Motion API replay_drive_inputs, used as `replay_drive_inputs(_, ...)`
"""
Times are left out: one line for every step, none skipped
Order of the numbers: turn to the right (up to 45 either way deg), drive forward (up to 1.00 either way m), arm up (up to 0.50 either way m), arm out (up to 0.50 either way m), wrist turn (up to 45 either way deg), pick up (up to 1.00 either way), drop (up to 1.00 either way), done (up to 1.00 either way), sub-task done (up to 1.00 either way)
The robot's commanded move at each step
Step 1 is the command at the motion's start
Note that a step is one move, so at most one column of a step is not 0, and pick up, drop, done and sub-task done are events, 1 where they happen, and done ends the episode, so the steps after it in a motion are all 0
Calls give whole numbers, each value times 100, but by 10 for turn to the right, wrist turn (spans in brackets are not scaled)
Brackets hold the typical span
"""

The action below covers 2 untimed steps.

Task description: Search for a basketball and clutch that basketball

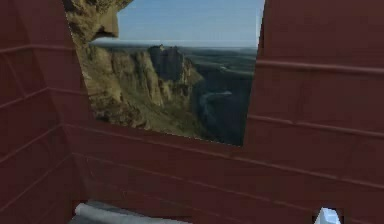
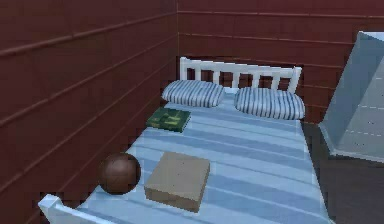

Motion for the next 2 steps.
replay_drive_inputs(-210, 0, 0, 0, 0, 0, 0, 0, 0)
replay_drive_inputs(0, 0, 50, 0, 0, 0, 0, 0, 0)
